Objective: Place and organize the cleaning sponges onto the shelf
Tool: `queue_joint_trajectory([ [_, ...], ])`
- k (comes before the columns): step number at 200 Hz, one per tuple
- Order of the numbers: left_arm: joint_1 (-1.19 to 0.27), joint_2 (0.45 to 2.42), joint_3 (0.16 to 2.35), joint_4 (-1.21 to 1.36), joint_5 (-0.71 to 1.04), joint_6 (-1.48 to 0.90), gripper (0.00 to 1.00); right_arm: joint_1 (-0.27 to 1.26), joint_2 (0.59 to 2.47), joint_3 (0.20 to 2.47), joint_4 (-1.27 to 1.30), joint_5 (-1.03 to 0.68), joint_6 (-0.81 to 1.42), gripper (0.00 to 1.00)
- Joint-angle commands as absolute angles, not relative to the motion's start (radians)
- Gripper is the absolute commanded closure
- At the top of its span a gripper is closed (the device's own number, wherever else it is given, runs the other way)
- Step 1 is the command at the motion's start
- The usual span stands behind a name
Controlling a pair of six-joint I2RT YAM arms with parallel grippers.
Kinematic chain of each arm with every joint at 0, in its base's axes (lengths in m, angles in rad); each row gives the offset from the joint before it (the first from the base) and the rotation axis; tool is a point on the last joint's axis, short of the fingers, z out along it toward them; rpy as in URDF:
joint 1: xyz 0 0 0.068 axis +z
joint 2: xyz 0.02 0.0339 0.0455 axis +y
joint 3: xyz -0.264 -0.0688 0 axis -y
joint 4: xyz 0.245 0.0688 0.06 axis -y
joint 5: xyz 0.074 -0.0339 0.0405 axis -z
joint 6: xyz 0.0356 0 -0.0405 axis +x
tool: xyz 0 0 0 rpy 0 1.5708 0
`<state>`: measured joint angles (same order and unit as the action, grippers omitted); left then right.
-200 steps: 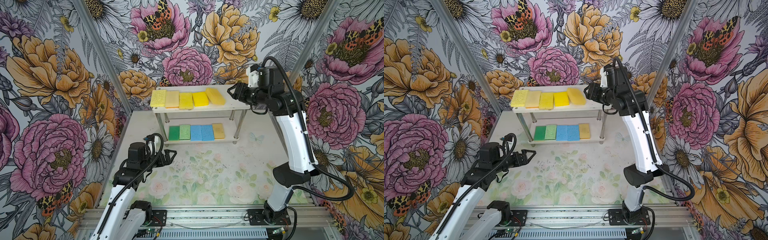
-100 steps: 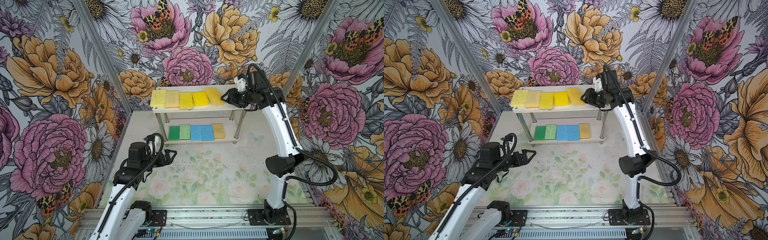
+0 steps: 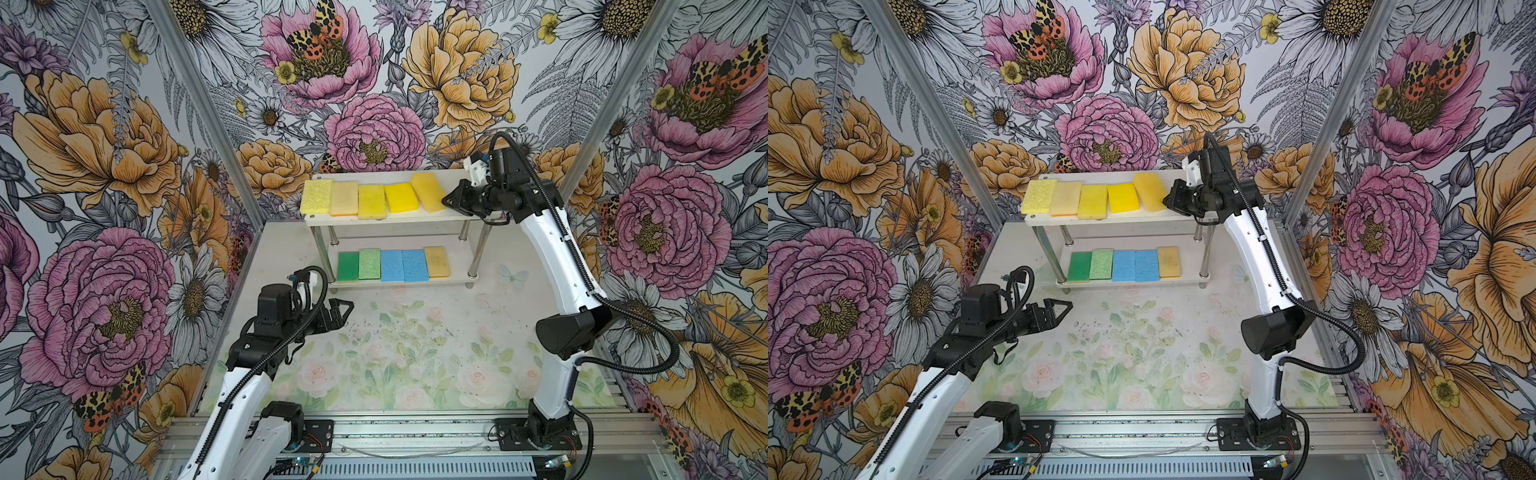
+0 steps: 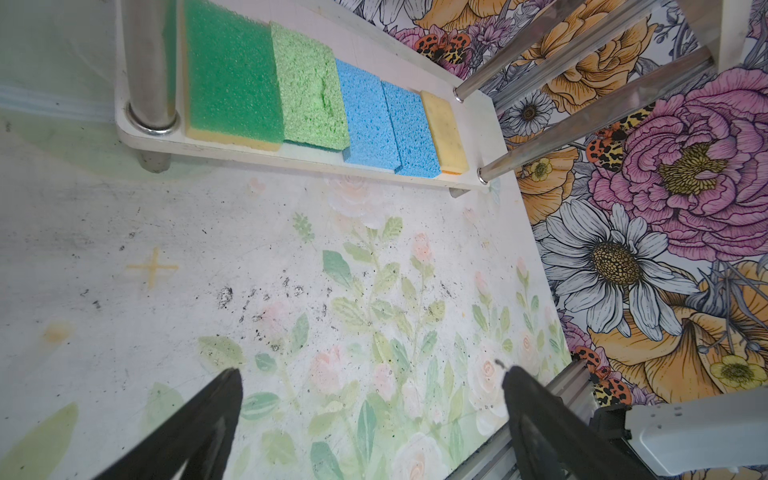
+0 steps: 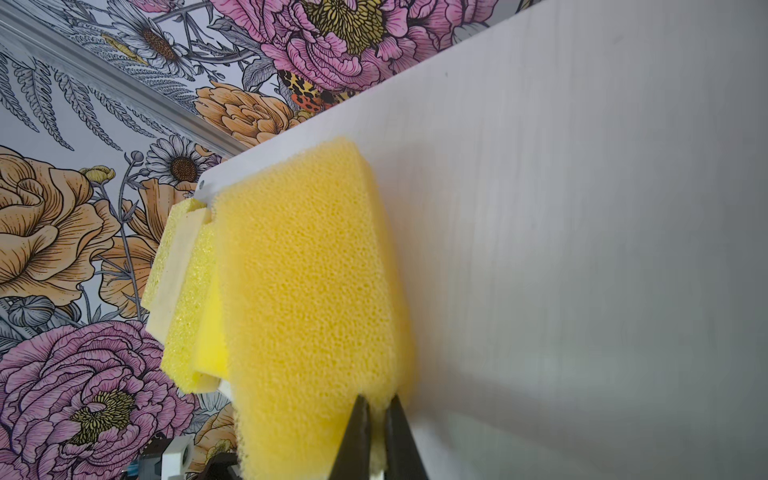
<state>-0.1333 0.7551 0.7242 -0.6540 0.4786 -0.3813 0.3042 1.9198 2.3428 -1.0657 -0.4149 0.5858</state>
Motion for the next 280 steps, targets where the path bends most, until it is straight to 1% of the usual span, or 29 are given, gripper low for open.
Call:
queue_joint_trajectory([
  [1,-0.131,0.757,0.718,-0.64,0.462,-0.356,0.01,0.304,1.841,2.258,-0.987,-0.372,0.622,0.97],
  [30,-0.13,0.761,0.718,-0.639,0.466,-0.356,0.01,0.301,1.723,2.07,-0.824,-0.324,0.697,0.97],
  [41,-0.13,0.761,0.717,-0.639,0.465,-0.356,0.01,0.302,1.702,2.044,-0.81,-0.309,0.713,0.97],
  [51,-0.13,0.761,0.718,-0.638,0.466,-0.356,0.01,0.301,1.698,2.042,-0.81,-0.306,0.718,0.95],
  [58,-0.13,0.761,0.718,-0.638,0.465,-0.356,0.01,0.301,1.699,2.043,-0.81,-0.313,0.722,0.93],
  [69,-0.13,0.761,0.719,-0.638,0.466,-0.356,0.01,0.302,1.706,2.046,-0.811,-0.331,0.724,0.85],
  [82,-0.13,0.761,0.718,-0.639,0.466,-0.356,0.01,0.304,1.711,2.047,-0.811,-0.341,0.727,0.71],
  [90,-0.13,0.761,0.719,-0.64,0.466,-0.356,0.01,0.306,1.71,2.048,-0.81,-0.341,0.73,0.65],
  [105,-0.132,0.76,0.719,-0.639,0.466,-0.356,0.01,0.307,1.709,2.046,-0.81,-0.337,0.729,0.57],
  [119,-0.132,0.76,0.719,-0.64,0.466,-0.356,0.01,0.309,1.709,2.05,-0.81,-0.335,0.727,0.53],
  [148,-0.131,0.761,0.719,-0.638,0.466,-0.356,0.01,0.298,1.722,2.071,-0.811,-0.317,0.691,0.49],
  [173,-0.132,0.76,0.719,-0.64,0.466,-0.356,0.01,0.285,1.78,2.115,-0.813,-0.38,0.678,0.46],
  [192,-0.131,0.76,0.719,-0.64,0.466,-0.356,0.01,0.291,1.807,2.129,-0.812,-0.405,0.694,0.46],
  [280,-0.133,0.753,0.719,-0.64,0.468,-0.356,0.01,0.373,1.784,2.097,-0.805,-0.349,0.72,0.46],
])
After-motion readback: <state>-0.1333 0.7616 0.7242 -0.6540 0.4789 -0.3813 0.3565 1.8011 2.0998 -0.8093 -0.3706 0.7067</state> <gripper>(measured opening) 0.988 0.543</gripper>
